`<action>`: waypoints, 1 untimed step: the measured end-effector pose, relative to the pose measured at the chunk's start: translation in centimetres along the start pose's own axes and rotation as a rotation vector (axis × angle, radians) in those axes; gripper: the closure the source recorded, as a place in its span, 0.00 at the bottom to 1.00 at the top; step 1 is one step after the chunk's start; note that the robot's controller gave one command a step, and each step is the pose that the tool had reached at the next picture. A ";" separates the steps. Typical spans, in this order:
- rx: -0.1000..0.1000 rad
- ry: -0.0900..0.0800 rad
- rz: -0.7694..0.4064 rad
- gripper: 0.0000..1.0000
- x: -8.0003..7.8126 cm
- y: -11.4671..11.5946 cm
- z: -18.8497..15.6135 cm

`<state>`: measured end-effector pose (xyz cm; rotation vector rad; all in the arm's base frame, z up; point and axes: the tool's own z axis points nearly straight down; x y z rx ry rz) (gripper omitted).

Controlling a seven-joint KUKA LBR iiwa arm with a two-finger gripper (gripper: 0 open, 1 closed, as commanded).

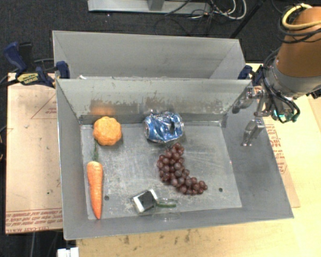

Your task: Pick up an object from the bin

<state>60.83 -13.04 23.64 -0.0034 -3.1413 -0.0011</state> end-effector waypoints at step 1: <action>0.001 -0.003 -0.003 1.00 -0.1 0.1 -0.1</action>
Offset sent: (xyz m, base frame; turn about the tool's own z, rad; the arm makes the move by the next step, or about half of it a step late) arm 0.0000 0.0000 0.0000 0.0000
